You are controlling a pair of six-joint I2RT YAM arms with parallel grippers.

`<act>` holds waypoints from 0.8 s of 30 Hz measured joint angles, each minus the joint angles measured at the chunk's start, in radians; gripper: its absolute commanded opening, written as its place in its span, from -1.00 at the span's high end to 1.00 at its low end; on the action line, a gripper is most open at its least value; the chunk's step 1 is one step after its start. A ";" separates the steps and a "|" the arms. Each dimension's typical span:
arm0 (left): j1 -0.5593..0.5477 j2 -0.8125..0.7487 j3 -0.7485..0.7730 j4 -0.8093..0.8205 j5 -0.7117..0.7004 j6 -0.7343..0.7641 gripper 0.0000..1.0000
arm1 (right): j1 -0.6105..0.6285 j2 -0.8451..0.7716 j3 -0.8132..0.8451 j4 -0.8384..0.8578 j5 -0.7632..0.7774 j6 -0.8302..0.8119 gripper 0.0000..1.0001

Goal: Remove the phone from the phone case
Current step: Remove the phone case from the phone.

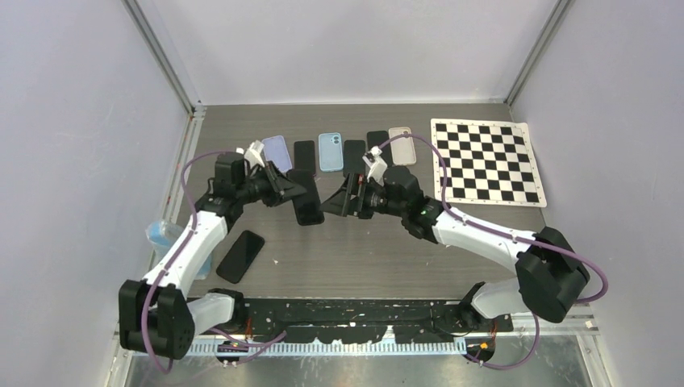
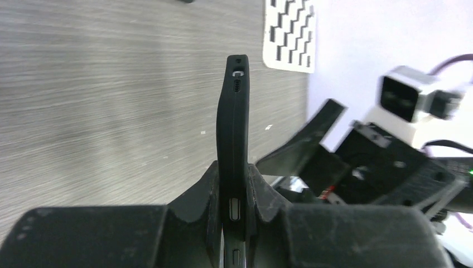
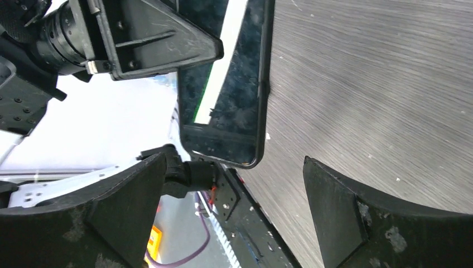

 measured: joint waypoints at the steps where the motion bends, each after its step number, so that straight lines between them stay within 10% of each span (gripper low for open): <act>1: 0.000 -0.019 0.005 0.013 0.012 -0.019 1.00 | 0.001 -0.011 -0.012 0.020 0.000 0.017 -0.93; 24: -0.003 -0.265 -0.003 0.409 -0.073 -0.484 1.00 | 0.103 0.006 -0.072 0.610 0.055 0.272 -0.37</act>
